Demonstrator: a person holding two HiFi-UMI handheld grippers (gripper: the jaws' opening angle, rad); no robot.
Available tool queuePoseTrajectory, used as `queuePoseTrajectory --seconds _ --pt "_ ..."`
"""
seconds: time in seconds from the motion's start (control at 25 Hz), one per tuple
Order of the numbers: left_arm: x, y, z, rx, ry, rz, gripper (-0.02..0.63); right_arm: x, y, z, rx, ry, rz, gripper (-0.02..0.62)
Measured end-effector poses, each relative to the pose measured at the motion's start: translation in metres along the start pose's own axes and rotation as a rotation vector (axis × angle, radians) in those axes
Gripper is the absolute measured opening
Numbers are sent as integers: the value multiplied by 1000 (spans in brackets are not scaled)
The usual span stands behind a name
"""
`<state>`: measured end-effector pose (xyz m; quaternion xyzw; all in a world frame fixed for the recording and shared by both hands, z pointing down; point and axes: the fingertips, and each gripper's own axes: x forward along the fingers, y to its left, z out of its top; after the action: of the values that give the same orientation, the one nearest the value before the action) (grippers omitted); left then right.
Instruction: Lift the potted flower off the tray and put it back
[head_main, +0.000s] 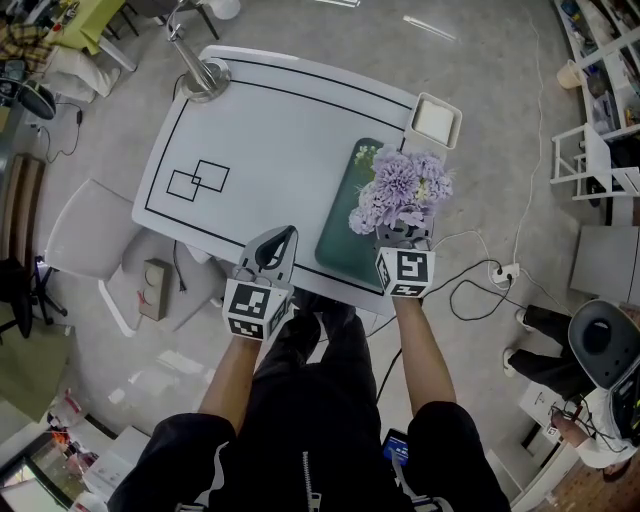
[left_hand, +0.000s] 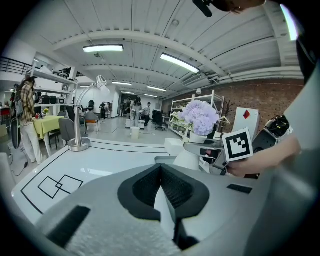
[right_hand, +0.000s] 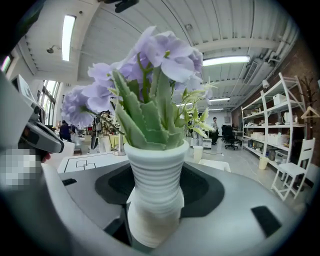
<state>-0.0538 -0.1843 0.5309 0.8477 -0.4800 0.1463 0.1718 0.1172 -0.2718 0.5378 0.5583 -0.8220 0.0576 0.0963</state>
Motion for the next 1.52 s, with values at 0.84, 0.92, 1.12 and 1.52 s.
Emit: queuePoseTrajectory --seconds 0.84,0.92,1.12,1.52 --pt "-33 -9 6 0 -47 -35 5 -42 6 2 25 42 -93 259" --pt "-36 -12 8 4 -56 -44 5 -51 11 5 31 46 -95 258" --pt "-43 -23 14 16 -88 -71 5 -80 33 13 57 61 -87 253" --pt "-64 -61 16 40 -118 -133 5 -148 80 29 114 88 -49 25"
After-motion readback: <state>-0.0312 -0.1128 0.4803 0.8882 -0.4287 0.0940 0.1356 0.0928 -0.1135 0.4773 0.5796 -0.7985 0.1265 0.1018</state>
